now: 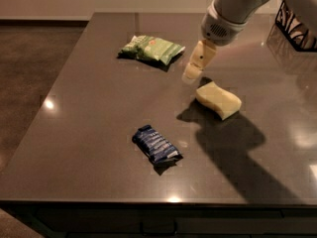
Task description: Move green jalapeno chip bag near rxbar blueberry
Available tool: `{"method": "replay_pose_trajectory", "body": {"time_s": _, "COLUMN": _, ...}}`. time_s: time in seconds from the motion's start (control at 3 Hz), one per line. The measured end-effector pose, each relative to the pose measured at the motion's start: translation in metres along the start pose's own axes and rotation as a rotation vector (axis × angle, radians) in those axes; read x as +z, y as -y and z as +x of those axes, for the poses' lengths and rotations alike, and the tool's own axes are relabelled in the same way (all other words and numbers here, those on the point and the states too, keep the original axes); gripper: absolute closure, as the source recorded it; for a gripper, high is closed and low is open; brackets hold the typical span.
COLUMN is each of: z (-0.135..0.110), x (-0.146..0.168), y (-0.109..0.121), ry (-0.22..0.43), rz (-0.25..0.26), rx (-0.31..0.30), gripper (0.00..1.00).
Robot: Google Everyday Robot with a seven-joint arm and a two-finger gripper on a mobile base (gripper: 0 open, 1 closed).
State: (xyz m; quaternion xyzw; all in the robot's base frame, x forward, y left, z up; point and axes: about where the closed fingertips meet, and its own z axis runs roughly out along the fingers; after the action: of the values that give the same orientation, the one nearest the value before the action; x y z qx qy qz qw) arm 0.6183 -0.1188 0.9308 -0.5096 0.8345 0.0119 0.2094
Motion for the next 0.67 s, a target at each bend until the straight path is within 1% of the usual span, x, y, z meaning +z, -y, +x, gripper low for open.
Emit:
{"method": "replay_pose_trajectory", "body": {"time_s": 0.33, "z": -0.026, "x": 0.031, "y": 0.024, "ry": 0.065, "rz": 0.009, "rx": 0.084, "gripper": 0.0}}
{"method": "replay_pose_trajectory", "body": {"time_s": 0.67, "z": -0.056, "x": 0.061, "y": 0.041, "ry": 0.127, "rz": 0.009, "rx": 0.131, "gripper": 0.0}}
